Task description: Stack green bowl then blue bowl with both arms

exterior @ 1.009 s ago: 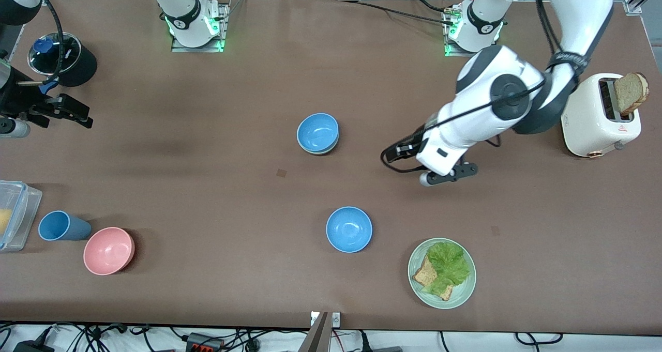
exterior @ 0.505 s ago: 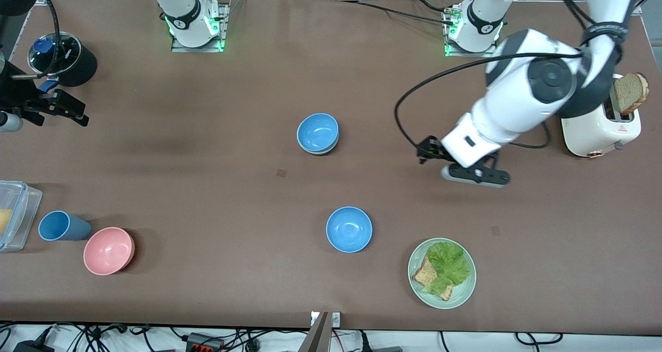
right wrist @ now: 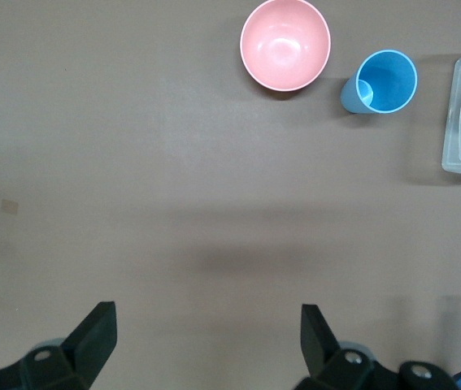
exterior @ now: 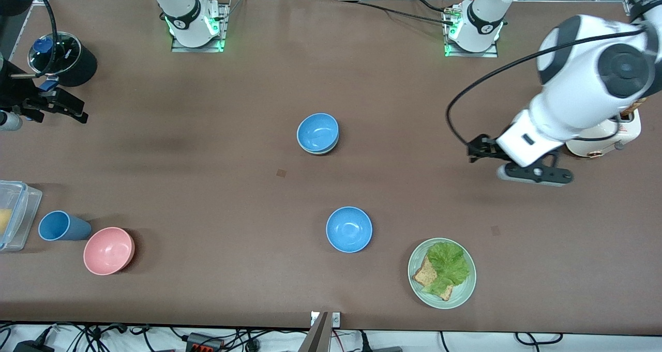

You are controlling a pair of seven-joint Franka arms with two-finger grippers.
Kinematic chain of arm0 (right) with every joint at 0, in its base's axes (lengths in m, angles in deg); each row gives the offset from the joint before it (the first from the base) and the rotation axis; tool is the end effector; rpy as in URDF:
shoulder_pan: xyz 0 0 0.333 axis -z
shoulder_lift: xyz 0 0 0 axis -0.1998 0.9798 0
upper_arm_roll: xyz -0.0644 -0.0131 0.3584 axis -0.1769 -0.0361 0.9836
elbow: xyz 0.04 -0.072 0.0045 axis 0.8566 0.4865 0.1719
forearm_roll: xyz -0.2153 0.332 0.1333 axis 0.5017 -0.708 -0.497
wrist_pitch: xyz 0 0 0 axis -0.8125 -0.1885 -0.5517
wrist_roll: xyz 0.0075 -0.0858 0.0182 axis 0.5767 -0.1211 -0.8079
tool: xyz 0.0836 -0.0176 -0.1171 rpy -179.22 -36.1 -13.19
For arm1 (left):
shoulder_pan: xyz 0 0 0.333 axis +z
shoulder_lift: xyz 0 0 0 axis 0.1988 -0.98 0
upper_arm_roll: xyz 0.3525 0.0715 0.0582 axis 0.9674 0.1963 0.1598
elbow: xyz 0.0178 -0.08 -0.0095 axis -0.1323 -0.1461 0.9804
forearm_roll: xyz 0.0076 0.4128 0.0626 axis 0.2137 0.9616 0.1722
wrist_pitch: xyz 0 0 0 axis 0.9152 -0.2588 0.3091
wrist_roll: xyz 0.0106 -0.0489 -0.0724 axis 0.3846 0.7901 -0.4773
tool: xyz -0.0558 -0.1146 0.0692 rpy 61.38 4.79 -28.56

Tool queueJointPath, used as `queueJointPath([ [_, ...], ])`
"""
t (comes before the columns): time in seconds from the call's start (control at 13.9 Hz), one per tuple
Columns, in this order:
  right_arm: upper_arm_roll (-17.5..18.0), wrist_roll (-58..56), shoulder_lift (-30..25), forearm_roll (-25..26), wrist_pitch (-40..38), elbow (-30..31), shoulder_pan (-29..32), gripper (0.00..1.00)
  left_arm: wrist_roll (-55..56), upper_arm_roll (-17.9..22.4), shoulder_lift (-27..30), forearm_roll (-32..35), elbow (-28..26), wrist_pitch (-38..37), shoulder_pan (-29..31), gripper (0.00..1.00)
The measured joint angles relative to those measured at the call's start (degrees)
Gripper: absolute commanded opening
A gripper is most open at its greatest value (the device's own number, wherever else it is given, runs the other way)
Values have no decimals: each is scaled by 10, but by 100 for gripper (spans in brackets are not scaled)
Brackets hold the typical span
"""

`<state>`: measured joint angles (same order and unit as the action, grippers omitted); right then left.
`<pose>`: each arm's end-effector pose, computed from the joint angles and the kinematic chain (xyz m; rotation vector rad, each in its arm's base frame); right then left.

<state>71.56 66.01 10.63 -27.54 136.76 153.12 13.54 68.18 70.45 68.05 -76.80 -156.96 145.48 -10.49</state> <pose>0.5898 -0.0286 0.5864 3.1319 -0.0069 0.0228 0.6538 -0.1240 0.5044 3.0935 -0.2015 0.0047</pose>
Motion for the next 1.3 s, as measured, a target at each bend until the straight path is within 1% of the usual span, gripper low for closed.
queueJointPath([
  [0.14, 0, 0, 0, 0, -1, 0, 0, 100, -60, 44, 11, -4, 0, -25, 1, 100],
  [0.22, 0, 0, 0, 0, -1, 0, 0, 100, -73, 62, 16, -5, 0, -41, 1, 100],
  [0.36, 0, 0, 0, 0, -2, 0, 0, 100, -80, 78, 25, -5, 0, -74, 1, 100],
  [0.65, 0, 0, 0, 0, -3, 0, 0, 100, -80, 79, 37, -5, 0, -97, -2, 100],
  [0.87, 0, 0, -1, 0, -6, 0, 0, 100, -79, 81, 39, -5, 10, -138, -2, 100],
  [1.3, 1, 0, -2, 0, -6, 0, -1, 100, -78, 83, 38, -6, 30, -149, -1, 100],
])
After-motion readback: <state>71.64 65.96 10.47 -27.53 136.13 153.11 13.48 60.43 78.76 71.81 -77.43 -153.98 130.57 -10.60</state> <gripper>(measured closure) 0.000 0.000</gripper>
